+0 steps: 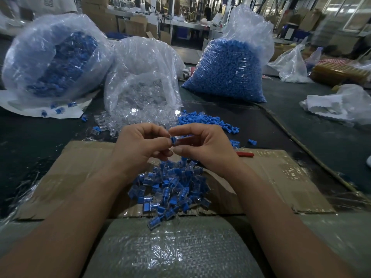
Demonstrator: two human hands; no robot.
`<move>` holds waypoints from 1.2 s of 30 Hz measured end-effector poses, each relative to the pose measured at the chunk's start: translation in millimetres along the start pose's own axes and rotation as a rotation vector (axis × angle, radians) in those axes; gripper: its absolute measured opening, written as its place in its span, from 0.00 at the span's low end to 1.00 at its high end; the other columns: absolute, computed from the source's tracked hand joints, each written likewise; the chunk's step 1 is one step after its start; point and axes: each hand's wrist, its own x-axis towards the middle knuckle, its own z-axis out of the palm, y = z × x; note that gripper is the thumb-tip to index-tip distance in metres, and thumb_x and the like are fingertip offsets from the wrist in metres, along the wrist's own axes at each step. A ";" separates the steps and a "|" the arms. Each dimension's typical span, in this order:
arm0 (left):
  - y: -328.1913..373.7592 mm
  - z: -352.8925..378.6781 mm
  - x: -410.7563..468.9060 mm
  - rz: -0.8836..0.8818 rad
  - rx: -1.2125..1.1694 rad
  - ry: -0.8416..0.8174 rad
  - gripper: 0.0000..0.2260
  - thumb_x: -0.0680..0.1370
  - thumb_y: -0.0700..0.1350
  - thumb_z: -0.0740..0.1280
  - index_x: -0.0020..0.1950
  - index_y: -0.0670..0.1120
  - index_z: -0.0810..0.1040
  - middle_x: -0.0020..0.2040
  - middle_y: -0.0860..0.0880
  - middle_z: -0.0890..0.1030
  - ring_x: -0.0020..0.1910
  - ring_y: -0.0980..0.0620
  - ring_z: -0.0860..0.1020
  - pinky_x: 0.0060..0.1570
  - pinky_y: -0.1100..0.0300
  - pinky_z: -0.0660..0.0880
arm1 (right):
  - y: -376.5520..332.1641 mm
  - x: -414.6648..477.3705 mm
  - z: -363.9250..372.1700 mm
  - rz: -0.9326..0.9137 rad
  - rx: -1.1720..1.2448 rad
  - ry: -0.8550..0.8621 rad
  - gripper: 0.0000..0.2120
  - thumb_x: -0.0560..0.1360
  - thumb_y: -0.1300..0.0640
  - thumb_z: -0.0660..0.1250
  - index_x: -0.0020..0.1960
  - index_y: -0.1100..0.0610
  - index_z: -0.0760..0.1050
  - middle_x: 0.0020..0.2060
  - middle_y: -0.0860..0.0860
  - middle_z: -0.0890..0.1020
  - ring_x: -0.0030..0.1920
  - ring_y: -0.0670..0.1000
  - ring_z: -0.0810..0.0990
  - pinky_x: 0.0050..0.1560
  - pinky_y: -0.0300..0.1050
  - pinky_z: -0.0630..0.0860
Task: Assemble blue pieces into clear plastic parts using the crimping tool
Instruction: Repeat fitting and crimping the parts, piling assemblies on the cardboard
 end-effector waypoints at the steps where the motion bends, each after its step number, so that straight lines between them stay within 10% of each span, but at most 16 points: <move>1: 0.2 0.1 0.5 -0.014 -0.016 0.002 0.07 0.70 0.30 0.67 0.36 0.41 0.77 0.28 0.48 0.80 0.27 0.54 0.79 0.28 0.66 0.76 | 0.4 -0.2 0.7 -0.024 -0.010 0.011 0.17 0.67 0.71 0.71 0.48 0.52 0.78 0.38 0.46 0.82 0.40 0.42 0.82 0.43 0.34 0.78; 27: -1.9 -0.7 4.1 -0.146 -0.176 -0.069 0.06 0.60 0.38 0.69 0.35 0.41 0.77 0.28 0.46 0.81 0.26 0.52 0.80 0.26 0.65 0.76 | 3.6 0.2 3.4 -0.272 -0.335 0.154 0.12 0.66 0.67 0.73 0.50 0.64 0.81 0.42 0.56 0.84 0.43 0.47 0.82 0.46 0.38 0.79; 36: -7.8 -4.3 8.7 -0.117 -0.189 0.019 0.04 0.69 0.33 0.66 0.38 0.40 0.76 0.28 0.49 0.80 0.27 0.54 0.79 0.27 0.66 0.75 | 4.4 -6.5 -58.7 0.298 -0.616 0.069 0.16 0.68 0.51 0.74 0.54 0.51 0.78 0.42 0.41 0.78 0.44 0.38 0.76 0.44 0.31 0.70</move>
